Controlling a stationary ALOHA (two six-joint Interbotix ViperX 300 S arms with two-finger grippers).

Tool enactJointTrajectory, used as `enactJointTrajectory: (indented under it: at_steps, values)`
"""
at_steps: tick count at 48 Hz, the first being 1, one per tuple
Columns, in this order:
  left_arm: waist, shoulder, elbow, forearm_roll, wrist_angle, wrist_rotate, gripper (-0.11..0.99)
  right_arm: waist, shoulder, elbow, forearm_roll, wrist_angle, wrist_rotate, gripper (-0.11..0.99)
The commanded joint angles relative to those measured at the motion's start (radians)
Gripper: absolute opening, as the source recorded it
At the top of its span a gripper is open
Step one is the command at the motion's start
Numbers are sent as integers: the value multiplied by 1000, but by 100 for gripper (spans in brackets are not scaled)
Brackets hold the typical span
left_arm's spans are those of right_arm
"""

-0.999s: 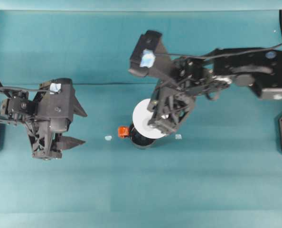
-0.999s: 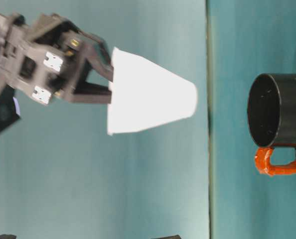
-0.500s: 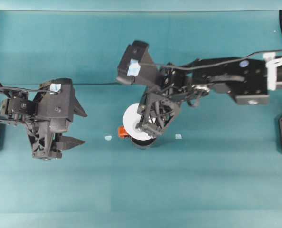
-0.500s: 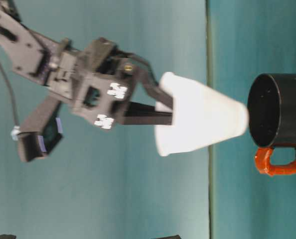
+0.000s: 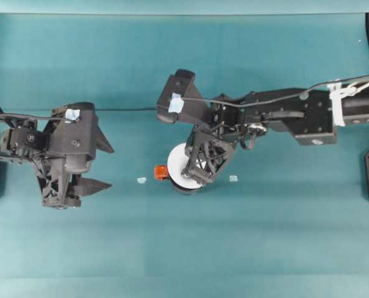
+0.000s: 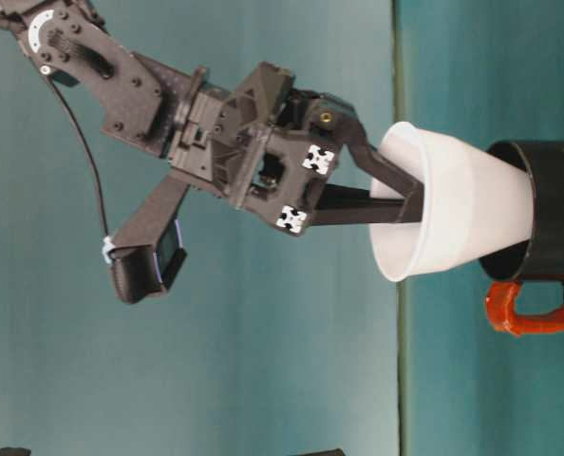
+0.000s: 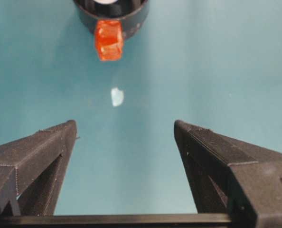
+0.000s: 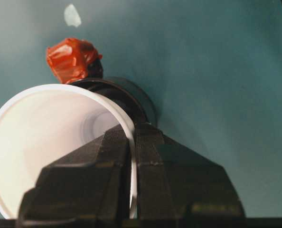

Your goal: Put the paper cup into the moved red handle cup holder.

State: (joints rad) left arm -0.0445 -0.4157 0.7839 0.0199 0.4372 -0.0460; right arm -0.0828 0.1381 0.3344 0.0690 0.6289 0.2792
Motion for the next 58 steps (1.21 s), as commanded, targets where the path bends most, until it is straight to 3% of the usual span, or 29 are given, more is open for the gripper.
enactJointTrajectory:
  at_steps: [1, 58]
  values:
    - [-2, -8, -9, 3, -3, 0, 90, 5, -2, -6, -2, -9, 6, -10]
    - [0, -3, -14, 3, -5, 0, 90, 18, 11, -14, 5, -20, 5, -6]
